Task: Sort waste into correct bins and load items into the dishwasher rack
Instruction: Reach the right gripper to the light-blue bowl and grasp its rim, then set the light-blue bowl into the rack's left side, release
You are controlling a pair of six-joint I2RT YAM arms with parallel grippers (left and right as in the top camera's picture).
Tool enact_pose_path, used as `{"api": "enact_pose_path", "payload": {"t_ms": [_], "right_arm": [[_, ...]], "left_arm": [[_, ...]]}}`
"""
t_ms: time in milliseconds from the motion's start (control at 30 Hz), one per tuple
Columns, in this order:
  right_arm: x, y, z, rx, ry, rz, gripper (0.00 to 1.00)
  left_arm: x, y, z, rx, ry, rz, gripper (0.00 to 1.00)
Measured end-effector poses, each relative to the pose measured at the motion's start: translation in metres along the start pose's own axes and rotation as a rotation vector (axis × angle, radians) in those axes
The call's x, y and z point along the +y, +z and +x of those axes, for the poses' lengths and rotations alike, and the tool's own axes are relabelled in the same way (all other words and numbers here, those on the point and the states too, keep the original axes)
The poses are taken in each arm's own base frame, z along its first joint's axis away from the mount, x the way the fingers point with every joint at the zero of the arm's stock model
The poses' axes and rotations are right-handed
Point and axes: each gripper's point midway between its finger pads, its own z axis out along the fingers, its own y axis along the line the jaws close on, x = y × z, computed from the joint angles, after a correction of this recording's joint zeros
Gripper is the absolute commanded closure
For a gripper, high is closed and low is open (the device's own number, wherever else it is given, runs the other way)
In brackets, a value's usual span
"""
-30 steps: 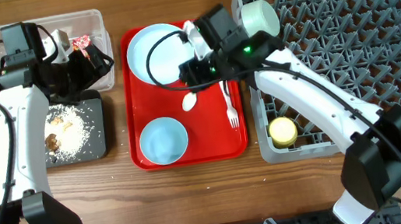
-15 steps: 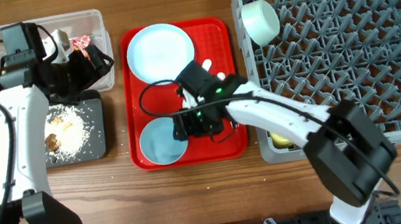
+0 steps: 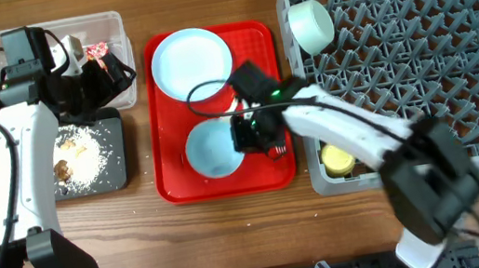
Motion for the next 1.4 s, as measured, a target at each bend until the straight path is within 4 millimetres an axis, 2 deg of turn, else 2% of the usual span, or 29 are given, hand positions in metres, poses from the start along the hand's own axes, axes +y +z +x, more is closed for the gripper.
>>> {"api": "enact_pose_path", "payload": {"t_ms": [33,67,167,200,267,300,367,433,500,567,800,933,1267,1400], "right_arm": [[0.001,-0.016,-0.008,-0.055,-0.018,0.009,0.96],[0.004,-0.039,-0.021,-0.141,-0.043,0.011,0.96],[0.012,-0.126,-0.056,-0.455,-0.093,0.037,0.96],[0.011,-0.164,-0.064,-0.581,-0.099,0.059,0.96],[0.002,-0.215,-0.07,-0.755,-0.087,0.128,0.96],[-0.01,-0.248,-0.07,-0.867,-0.066,0.202,0.96],[-0.034,-0.284,-0.068,-0.982,-0.029,0.352,0.96],[-0.06,-0.3,-0.065,-1.031,0.003,0.521,0.96],[-0.08,-0.304,-0.066,-1.051,0.024,0.676,0.96],[-0.1,-0.295,-0.069,-1.021,0.023,0.837,0.96],[-0.142,-0.234,-0.086,-0.781,-0.121,1.285,0.96],[-0.157,-0.207,-0.096,-0.703,-0.182,1.444,0.96],[-0.181,-0.221,-0.102,-0.695,-0.129,1.546,0.96],[-0.182,-0.214,-0.102,-0.658,-0.147,1.516,0.96]], "left_arm": [[0.0,0.0,0.0,0.0,0.0,0.0,0.0],[0.0,0.0,0.0,0.0,0.0,0.0,0.0],[0.0,0.0,0.0,0.0,0.0,0.0,0.0],[0.0,0.0,0.0,0.0,0.0,0.0,0.0],[0.0,0.0,0.0,0.0,0.0,0.0,0.0],[0.0,0.0,0.0,0.0,0.0,0.0,0.0],[0.0,0.0,0.0,0.0,0.0,0.0,0.0],[0.0,0.0,0.0,0.0,0.0,0.0,0.0],[0.0,0.0,0.0,0.0,0.0,0.0,0.0],[0.0,0.0,0.0,0.0,0.0,0.0,0.0],[0.0,0.0,0.0,0.0,0.0,0.0,0.0],[0.0,0.0,0.0,0.0,0.0,0.0,0.0],[0.0,0.0,0.0,0.0,0.0,0.0,0.0],[0.0,0.0,0.0,0.0,0.0,0.0,0.0]]}}
